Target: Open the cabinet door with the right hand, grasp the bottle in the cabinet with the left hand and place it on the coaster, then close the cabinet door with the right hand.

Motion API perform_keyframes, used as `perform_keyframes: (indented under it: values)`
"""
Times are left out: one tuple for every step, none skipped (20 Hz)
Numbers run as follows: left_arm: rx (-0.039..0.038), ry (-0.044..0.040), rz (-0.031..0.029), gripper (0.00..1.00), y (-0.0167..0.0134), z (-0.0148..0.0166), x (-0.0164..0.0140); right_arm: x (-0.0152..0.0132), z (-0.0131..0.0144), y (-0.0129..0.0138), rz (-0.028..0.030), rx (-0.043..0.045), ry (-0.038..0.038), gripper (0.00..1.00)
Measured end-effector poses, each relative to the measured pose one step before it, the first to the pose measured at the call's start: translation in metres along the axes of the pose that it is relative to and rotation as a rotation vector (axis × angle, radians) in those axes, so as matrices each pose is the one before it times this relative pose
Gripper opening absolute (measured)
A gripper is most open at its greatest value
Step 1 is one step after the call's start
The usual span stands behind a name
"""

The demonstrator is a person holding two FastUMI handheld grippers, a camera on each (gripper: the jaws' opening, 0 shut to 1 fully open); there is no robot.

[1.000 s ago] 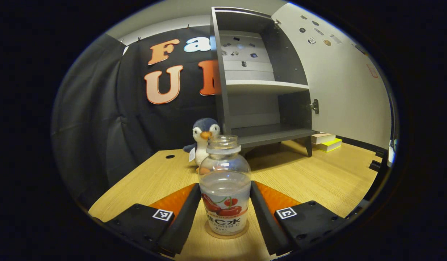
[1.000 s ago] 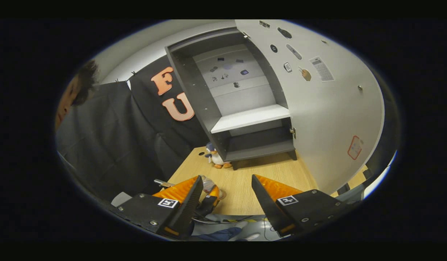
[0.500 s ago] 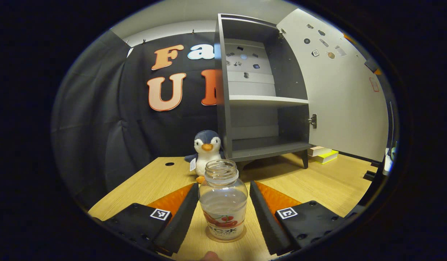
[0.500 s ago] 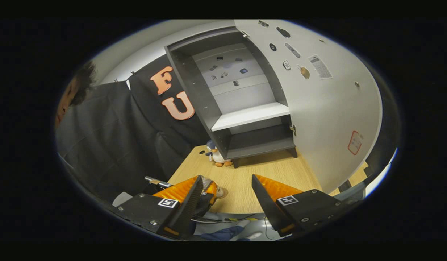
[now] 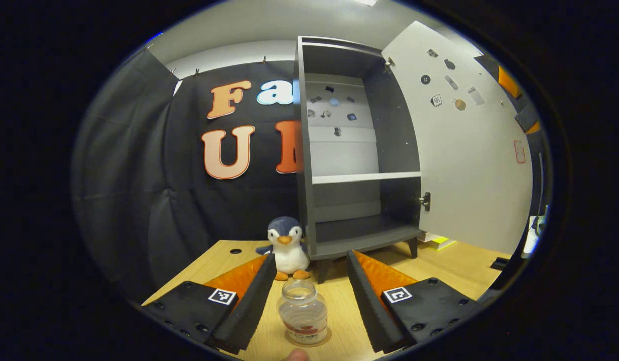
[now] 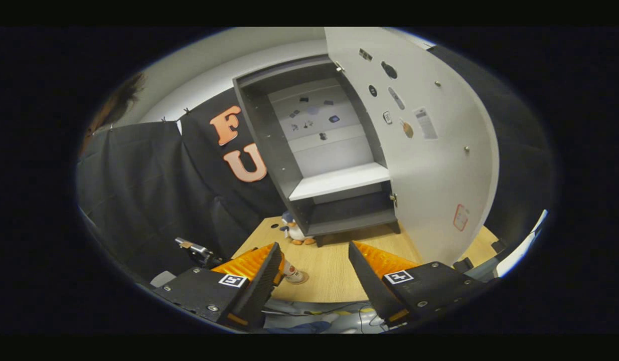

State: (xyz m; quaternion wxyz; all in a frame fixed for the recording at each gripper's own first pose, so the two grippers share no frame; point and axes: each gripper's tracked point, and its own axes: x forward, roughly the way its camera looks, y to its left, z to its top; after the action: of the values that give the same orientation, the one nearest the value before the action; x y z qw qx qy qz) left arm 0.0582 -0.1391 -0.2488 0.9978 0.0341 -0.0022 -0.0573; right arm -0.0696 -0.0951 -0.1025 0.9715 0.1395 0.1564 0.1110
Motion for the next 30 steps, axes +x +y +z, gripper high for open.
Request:
perform_keyframes:
  values:
    - [-0.00368,-0.00333,-0.01553,0.91,-0.00704,0.01067,-0.00017,-0.00718,0.01053,-0.00317,-0.01189,-0.01311,-0.0315,0.84]
    - [-0.00186,-0.00447,-0.02326,0.91,-0.00997,0.01105,0.00015,-0.00691,0.0107,-0.00327,-0.00854,-0.01017,-0.02909,0.84]
    - [0.00349,-0.01038,-0.01561,0.91,-0.00677,0.01312,-0.00153,-0.00812,0.01092,-0.00378,-0.00642,-0.00776,-0.02813,0.84]
    - [0.00447,-0.01003,-0.01242,0.91,-0.00654,0.01181,-0.00037,-0.00723,0.00997,-0.00474,-0.00925,-0.01126,-0.02566,0.84]
    - [0.00299,-0.01263,-0.01537,0.91,-0.00705,0.01323,0.00031,-0.00529,0.01003,-0.0079,-0.01704,-0.01668,-0.02418,0.84]
    - [-0.00136,-0.00967,-0.01159,0.91,-0.0061,0.0112,0.00015,-0.00537,0.00975,-0.00942,-0.02153,-0.01531,-0.02299,0.84]
    - [-0.00732,-0.00972,-0.01164,0.91,-0.00666,0.00938,-0.00049,-0.0042,0.00859,-0.00835,-0.01576,-0.01786,-0.01668,0.84]
    - [-0.01244,-0.00612,-0.00782,0.91,-0.00491,0.00917,-0.00054,-0.00596,0.0105,-0.00862,-0.01741,-0.01379,-0.02188,0.84]
    - [-0.01086,0.00097,-0.00957,0.91,-0.00519,0.00743,-0.00225,-0.00402,0.01024,-0.00791,-0.01271,-0.00898,-0.02113,0.84]
    - [-0.0081,-0.00113,-0.0118,0.91,-0.00585,0.0074,0.00004,-0.00562,0.01037,-0.0076,-0.00912,-0.0058,-0.02051,0.84]
    - [-0.00491,0.00223,-0.00182,0.91,-0.00298,0.00631,-0.00102,-0.00354,0.00888,-0.00887,-0.01202,-0.00519,-0.01862,0.84]
    - [-0.00416,-0.00193,0.0088,0.91,0.00063,0.00703,-0.00148,-0.0042,0.00825,-0.01164,-0.01607,-0.00452,-0.01574,0.84]
    - [-0.0045,0.0041,0.00358,0.91,-0.00035,0.005,0.0008,-0.00292,0.005,-0.01245,-0.02026,-0.00603,-0.00981,0.84]
    - [-0.00763,0.00455,-0.00035,0.92,-0.00015,0.00367,0.00003,-0.00233,0.00425,-0.01405,-0.02104,-0.00863,-0.00896,0.84]
    - [-0.00539,0.00863,0.00628,0.93,0.00022,0.00266,0.00155,-0.00135,0.00416,-0.01506,-0.02478,-0.01136,-0.01089,0.84]
    - [-0.00856,0.01718,0.00137,0.92,0.00197,0.00002,0.00071,-0.00105,0.00298,-0.0159,-0.02306,-0.01314,-0.00458,0.84]
    - [-0.01927,0.00947,-0.00881,0.92,-0.00061,0.00113,0.00093,0.00127,0.0037,-0.0162,-0.02643,-0.00922,-0.00964,0.84]
    - [-0.0205,0.00484,0.00809,0.93,0.0037,0.0032,0.00022,0.00051,0.00225,-0.01193,-0.01351,-0.00255,-0.00386,0.84]
    - [-0.01297,0.01077,0.02165,0.93,0.008,0.00152,-0.00111,0.00282,0.00158,-0.00925,-0.00441,0.00313,-0.00343,0.84]
    - [-0.0081,0.00758,0.01426,0.93,0.00516,0.00213,0.00056,0.00406,0.00024,-0.00713,-0.0004,0.00309,-0.00354,0.85]
    - [-0.00028,0.0058,0.01874,0.95,0.00542,0.00107,0.00071,0.00571,-0.00096,-0.00639,0.00714,-0.00527,-0.00337,0.85]
    - [0.00601,0.00339,0.01451,0.95,0.00556,0.00258,0.00048,0.00799,-0.00281,-0.00919,-0.00448,-0.00761,-0.00233,0.85]
    - [0.00903,0.00143,0.01458,0.96,0.00511,0.0021,-0.00129,0.00874,-0.00532,-0.00826,-0.00414,-0.01204,0.00516,0.85]
    - [0.01244,0.00146,0.01288,0.96,0.00412,0.00126,-0.00137,0.00846,-0.00568,-0.00451,0.00662,0.00159,0.00631,0.94]
    - [0.01312,0.00054,0.01035,0.96,0.00556,0.00173,-0.00146,0.00382,-0.00126,0.00025,0.01563,0.01942,0.00916,0.85]
    - [0.01443,-0.00074,0.01186,0.99,0.00451,0.00147,-0.00227,0.00584,-0.00266,0.00377,0.02654,0.02118,0.00019,0.86]
    - [0.01186,-0.00248,0.0132,0.96,0.00482,0.00146,-0.00216,0.00655,-0.00634,-0.00078,0.00463,0.01201,0.00954,0.86]
    - [0.00492,0.00119,0.00635,0.96,0.00371,0.00047,-0.00102,0.00325,-0.00687,-0.00295,-0.00747,0.0034,0.01752,0.87]
    - [0.00015,0.00683,0.00906,0.96,0.00369,-0.00157,-0.00174,0.00202,-0.00201,0.00053,0.00237,-0.00828,-0.00061,0.87]
    - [-0.00212,0.00268,0.00811,0.96,0.00334,0.00016,-0.00051,-0.00007,0.00209,0.00272,0.00189,-0.01012,-0.00922,0.96]
